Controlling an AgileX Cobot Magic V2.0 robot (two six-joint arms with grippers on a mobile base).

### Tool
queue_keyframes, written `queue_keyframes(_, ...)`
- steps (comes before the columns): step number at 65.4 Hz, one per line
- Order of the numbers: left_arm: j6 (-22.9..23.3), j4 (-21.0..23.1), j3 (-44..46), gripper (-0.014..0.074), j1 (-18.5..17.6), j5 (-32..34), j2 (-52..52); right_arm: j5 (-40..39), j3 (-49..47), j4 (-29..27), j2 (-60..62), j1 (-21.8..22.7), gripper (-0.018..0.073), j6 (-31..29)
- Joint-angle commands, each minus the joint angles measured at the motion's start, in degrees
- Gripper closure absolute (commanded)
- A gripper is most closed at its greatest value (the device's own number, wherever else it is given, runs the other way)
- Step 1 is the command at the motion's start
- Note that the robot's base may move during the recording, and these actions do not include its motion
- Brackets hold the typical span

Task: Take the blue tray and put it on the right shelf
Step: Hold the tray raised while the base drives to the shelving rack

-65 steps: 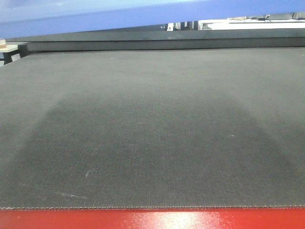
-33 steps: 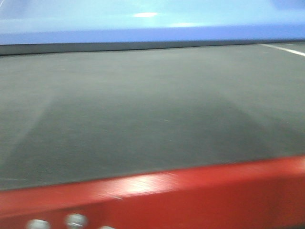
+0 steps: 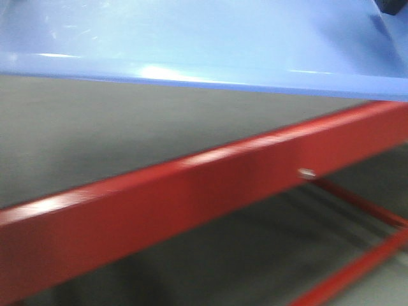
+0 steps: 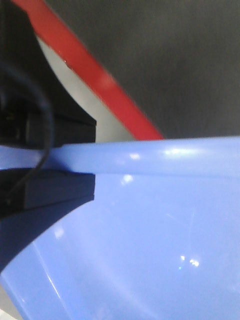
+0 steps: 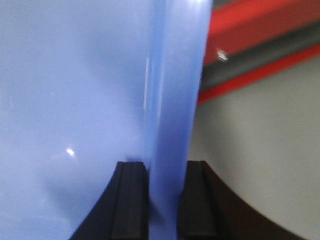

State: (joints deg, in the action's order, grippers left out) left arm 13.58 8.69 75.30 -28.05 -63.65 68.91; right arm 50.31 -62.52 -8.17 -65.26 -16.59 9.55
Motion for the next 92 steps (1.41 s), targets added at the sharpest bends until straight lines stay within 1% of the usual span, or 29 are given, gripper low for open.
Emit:
queue_keyframes(1,-1.1,-2.9,1.5,0.0645,0.3,0.6,-1.5,-2.1,-1.8,5.7,0.9,0.5,0.0505,-1.5)
queue_keyframes(92,-1.1,-2.8,1.5,0.0645,0.3,0.6,-1.5,-1.9,-1.8,5.7,0.9,0.5,0.0505,-1.5)
